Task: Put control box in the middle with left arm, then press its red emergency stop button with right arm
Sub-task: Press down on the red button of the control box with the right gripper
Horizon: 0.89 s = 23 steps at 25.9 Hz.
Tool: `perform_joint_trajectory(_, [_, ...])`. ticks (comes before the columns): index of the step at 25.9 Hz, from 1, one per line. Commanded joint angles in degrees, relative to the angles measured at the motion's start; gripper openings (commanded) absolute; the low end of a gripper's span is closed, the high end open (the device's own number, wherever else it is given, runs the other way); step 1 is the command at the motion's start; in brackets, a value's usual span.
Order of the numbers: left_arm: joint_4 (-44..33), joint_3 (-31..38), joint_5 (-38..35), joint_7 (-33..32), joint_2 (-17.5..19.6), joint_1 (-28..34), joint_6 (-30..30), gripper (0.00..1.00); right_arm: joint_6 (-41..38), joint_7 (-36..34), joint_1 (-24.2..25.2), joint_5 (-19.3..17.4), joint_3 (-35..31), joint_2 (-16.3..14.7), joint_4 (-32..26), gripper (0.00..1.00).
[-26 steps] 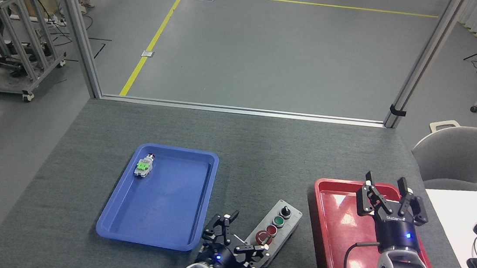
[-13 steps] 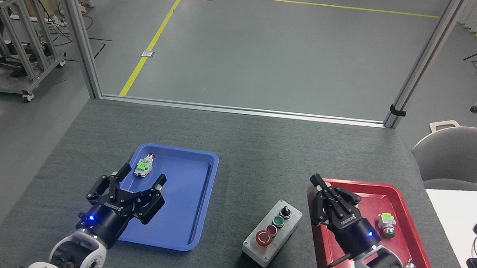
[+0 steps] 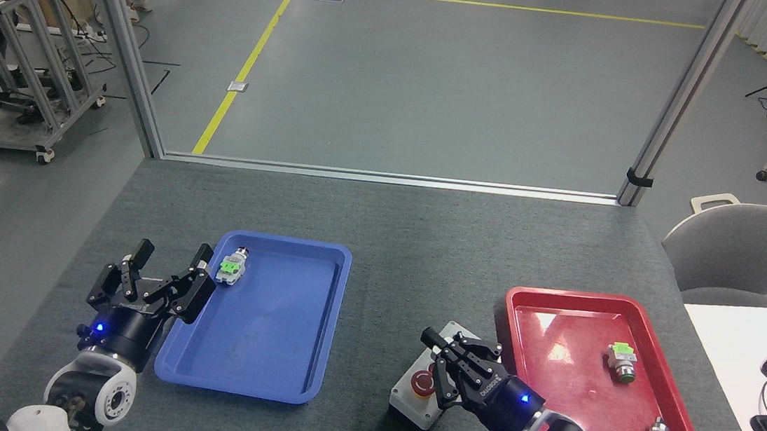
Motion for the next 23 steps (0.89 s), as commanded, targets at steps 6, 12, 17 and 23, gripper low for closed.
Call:
perform_joint_trajectory(6, [3.2, 3.9, 0.1, 0.0, -1.1, -1.2, 0.8, 0.99, 0.0, 0.0, -0.3, 1.2, 2.4, 0.7, 4.3, 0.00])
perform_joint_trajectory(12, [2.8, 3.9, -0.1, 0.1, -3.5, -1.5, 4.2, 0.99, 0.0, 0.5, -0.3, 1.4, 3.7, 1.0, 6.5, 0.00])
perform_joint_trajectory(17, [2.7, 3.8, -0.1, 0.0, -3.8, -1.7, 4.0, 0.99, 0.0, 2.5, -0.4, 1.4, 3.7, 1.6, 6.7, 0.00])
perform_joint_trajectory(23, [1.8, 3.9, -0.5, 0.0, -4.4, -1.7, 4.5, 0.99, 0.0, 3.3, -0.3, 1.4, 3.7, 1.5, 6.9, 0.00])
